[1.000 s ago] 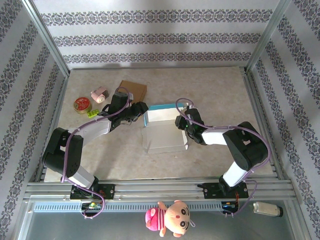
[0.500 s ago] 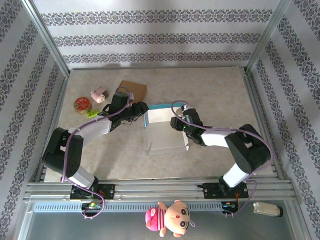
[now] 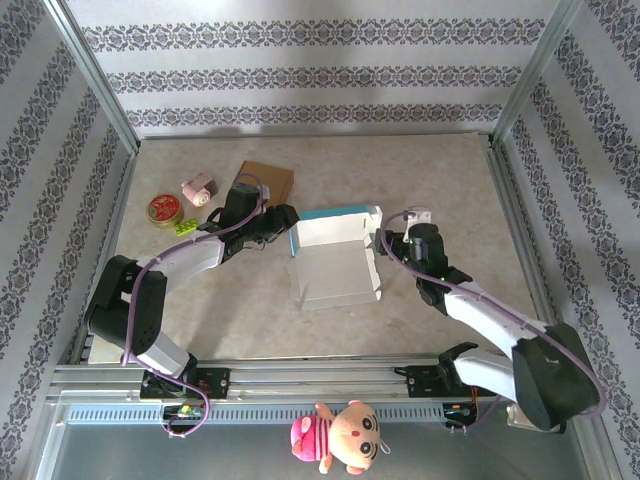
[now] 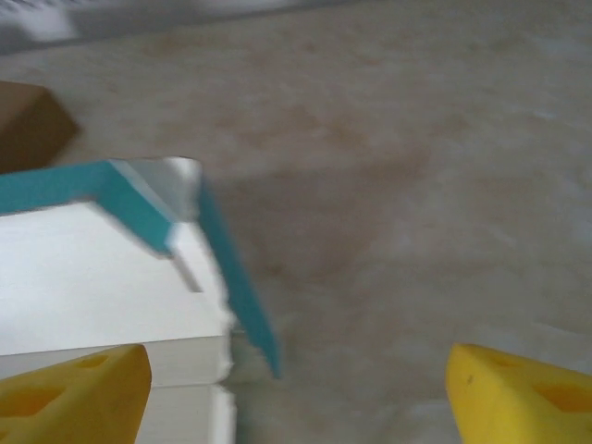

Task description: Fold the paper box

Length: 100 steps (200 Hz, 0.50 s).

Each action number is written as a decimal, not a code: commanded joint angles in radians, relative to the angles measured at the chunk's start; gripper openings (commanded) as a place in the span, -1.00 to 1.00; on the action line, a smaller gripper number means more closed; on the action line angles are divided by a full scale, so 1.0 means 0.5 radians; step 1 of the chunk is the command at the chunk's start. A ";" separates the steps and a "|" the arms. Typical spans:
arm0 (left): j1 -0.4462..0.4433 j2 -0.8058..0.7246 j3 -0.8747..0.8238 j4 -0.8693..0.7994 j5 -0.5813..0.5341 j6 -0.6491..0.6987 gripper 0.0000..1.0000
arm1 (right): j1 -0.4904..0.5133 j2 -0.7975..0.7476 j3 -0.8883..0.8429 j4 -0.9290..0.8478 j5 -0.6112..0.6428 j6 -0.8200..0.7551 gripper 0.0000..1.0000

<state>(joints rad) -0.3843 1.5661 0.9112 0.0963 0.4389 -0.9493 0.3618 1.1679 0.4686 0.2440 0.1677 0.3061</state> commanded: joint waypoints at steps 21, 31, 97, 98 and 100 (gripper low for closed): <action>-0.035 -0.024 0.051 -0.056 -0.031 0.033 -0.10 | -0.022 0.381 0.243 0.003 -0.254 -0.029 0.35; -0.038 -0.028 0.052 -0.062 -0.035 0.037 -0.09 | -0.023 0.464 0.278 0.045 -0.238 -0.014 0.22; -0.048 -0.035 0.054 -0.083 -0.064 0.046 -0.09 | 0.032 0.672 0.413 0.117 -0.504 0.226 -0.70; -0.047 -0.033 0.053 -0.081 -0.065 0.046 -0.09 | 0.037 0.670 0.411 0.117 -0.507 0.234 -0.71; -0.047 -0.031 0.055 -0.080 -0.066 0.046 -0.09 | 0.047 0.664 0.410 0.114 -0.512 0.243 -0.73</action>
<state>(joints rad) -0.3935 1.5661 0.9150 0.0860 0.4282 -0.9470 0.3508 1.5055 0.6468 0.2749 0.0185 0.3458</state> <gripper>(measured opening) 0.454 0.192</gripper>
